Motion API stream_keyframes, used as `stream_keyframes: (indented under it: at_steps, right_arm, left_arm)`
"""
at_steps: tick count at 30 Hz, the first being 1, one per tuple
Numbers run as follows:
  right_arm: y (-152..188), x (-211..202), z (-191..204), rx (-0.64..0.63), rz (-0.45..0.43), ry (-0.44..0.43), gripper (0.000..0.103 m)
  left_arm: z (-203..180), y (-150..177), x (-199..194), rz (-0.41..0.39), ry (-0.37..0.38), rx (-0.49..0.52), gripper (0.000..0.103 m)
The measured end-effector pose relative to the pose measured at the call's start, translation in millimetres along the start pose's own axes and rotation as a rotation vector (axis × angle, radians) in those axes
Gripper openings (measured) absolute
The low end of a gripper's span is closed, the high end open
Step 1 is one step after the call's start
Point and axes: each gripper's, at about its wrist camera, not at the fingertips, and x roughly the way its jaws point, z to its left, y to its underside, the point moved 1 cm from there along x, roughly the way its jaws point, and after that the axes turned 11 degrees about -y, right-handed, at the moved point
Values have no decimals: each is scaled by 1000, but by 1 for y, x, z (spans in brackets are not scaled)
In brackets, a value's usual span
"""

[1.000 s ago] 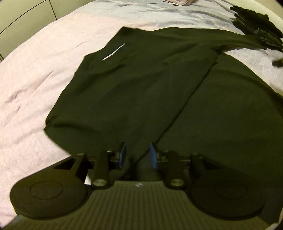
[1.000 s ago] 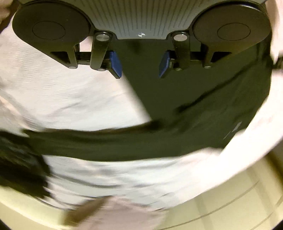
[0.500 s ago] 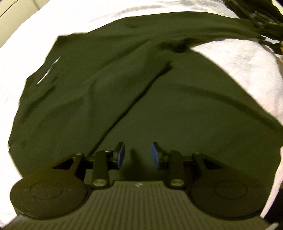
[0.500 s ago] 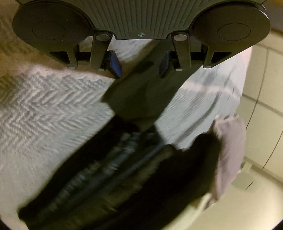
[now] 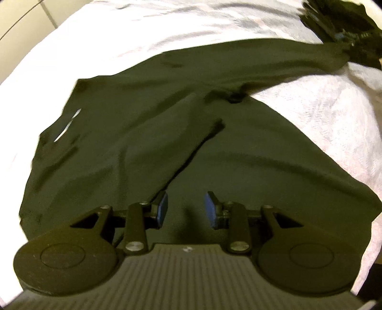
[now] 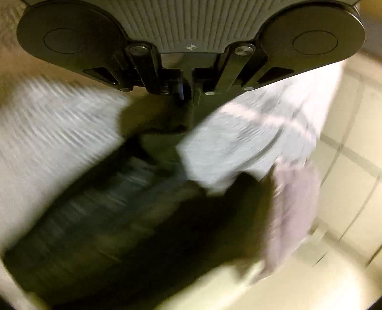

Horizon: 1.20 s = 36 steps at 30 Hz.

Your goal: Fold clothes

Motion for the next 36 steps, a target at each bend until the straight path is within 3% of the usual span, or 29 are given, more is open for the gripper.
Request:
stream_keyframes:
  at_steps: [3, 5, 8, 10, 12, 15, 18, 23, 27, 29, 30, 31, 33, 36]
  right_arm:
    - [4, 5, 86, -201, -26, -96, 9]
    - [21, 5, 158, -366, -45, -217, 9]
    - [95, -14, 273, -691, -27, -464, 9]
    - [171, -29, 324, -880, 71, -646, 9]
    - [262, -31, 353, -1060, 242, -789, 9]
    - [379, -11, 350, -1226, 527, -803, 9]
    - [436, -6, 336, -1275, 655, -757, 9]
    - [442, -4, 344, -1253, 649, -713, 9]
    - [436, 2, 372, -1241, 608, -735, 9]
    - [441, -3, 373, -1266, 657, -751, 9]
    - [445, -5, 371, -1282, 697, -743, 14]
    - [444, -8, 368, -1295, 720, -731, 32]
    - [433, -15, 358, -1301, 712, -703, 54]
    - [404, -20, 338, -1296, 658, -610, 56]
  left_arm:
    - [20, 24, -14, -8, -14, -63, 30]
    - [36, 43, -23, -9, -28, -99, 30]
    - [63, 80, -33, 1, -62, -159, 30]
    - [83, 108, -38, 20, -71, -209, 30]
    - [102, 137, -42, 42, -82, -236, 30]
    - [130, 178, -46, 70, -99, -275, 30]
    - [152, 209, -44, 84, -103, -322, 30]
    - [169, 232, -32, 83, -78, -353, 30]
    - [175, 207, -22, 22, -47, -343, 30]
    - [178, 190, -15, -11, -26, -335, 30]
    - [180, 181, -11, -28, -16, -331, 31]
    - [182, 173, -7, -44, -6, -327, 33]
    - [181, 154, 3, -73, 19, -311, 34]
    - [177, 119, 37, -88, 69, -279, 34]
